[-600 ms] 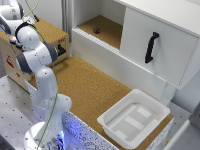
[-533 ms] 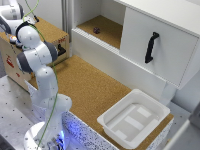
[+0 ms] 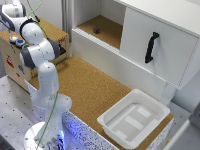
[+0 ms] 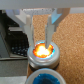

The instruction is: Switch off the red light

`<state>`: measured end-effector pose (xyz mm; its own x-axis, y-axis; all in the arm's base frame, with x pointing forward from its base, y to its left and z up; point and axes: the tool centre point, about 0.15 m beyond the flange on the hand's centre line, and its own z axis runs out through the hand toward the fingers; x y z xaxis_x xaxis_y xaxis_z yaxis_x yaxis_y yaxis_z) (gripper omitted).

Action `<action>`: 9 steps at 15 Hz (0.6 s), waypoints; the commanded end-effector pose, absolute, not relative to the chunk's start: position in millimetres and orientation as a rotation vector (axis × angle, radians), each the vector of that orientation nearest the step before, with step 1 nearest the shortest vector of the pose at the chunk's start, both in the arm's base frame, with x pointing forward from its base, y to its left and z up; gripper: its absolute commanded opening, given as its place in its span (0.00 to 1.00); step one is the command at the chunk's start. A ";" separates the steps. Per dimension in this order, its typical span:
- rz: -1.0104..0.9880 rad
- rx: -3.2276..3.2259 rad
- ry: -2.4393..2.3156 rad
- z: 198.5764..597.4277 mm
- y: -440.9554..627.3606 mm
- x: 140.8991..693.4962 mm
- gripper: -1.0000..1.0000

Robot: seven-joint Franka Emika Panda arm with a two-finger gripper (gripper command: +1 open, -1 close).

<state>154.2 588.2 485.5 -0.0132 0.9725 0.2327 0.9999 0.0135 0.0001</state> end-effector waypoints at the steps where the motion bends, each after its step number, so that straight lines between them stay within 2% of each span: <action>1: -0.123 -2.202 -2.196 481.5 617.2 154.3 0.00; 9: -0.146 -2.248 -2.208 448.1 615.4 155.3 0.00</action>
